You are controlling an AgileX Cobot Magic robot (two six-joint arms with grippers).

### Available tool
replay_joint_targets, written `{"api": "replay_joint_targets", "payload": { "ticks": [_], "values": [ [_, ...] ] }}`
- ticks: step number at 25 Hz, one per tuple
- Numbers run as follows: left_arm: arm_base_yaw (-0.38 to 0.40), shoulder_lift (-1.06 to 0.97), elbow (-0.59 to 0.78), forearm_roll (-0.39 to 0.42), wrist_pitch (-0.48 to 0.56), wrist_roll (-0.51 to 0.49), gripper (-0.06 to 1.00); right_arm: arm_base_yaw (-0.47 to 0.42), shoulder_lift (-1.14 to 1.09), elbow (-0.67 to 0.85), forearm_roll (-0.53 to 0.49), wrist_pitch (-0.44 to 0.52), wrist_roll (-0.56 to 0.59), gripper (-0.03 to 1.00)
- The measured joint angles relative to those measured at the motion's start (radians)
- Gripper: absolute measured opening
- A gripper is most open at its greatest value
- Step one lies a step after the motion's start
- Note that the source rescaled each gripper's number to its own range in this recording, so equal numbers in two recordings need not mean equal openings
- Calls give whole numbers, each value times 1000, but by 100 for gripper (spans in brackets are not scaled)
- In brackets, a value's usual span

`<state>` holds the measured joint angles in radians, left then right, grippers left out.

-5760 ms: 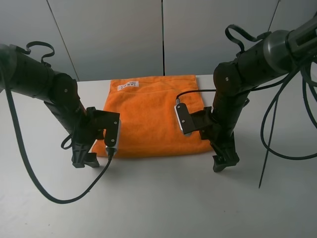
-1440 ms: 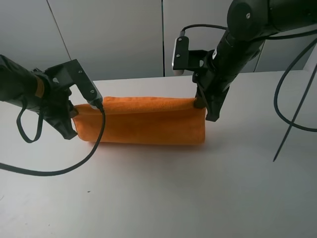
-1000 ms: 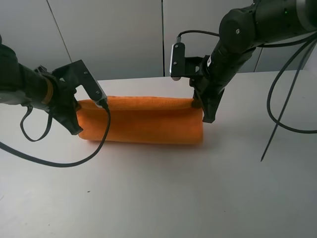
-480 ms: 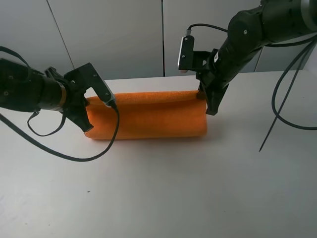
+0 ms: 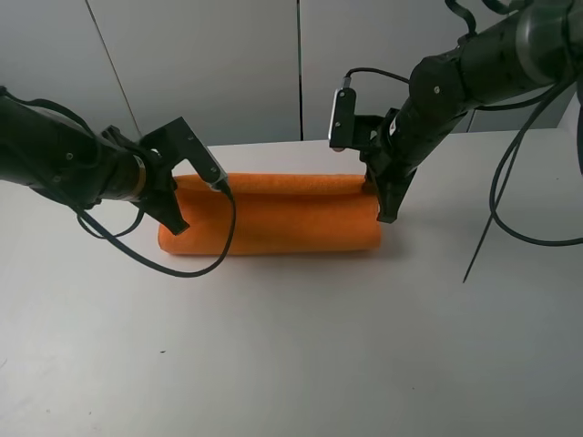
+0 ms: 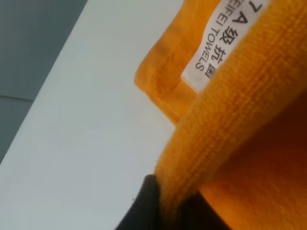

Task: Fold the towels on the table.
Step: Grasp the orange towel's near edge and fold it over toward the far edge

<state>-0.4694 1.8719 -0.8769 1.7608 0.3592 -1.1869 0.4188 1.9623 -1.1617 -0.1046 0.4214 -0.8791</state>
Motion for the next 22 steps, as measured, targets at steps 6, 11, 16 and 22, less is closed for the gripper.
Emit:
{"api": "replay_joint_targets", "payload": {
  "ticks": [6,11,16,22],
  "values": [
    [0,55,-53,10,20,-6,0,-31,17,0,-6,-56,7,0],
    [0,96,-101,11,33,-26,0,-39,18,0,-11,-78,7,0],
    [0,142,-131,11,49,-48,0,-40,18,0,-16,-112,7,0],
    [0,170,-132,11,53,-56,0,-40,46,0,-16,-125,3,0]
  ]
}}
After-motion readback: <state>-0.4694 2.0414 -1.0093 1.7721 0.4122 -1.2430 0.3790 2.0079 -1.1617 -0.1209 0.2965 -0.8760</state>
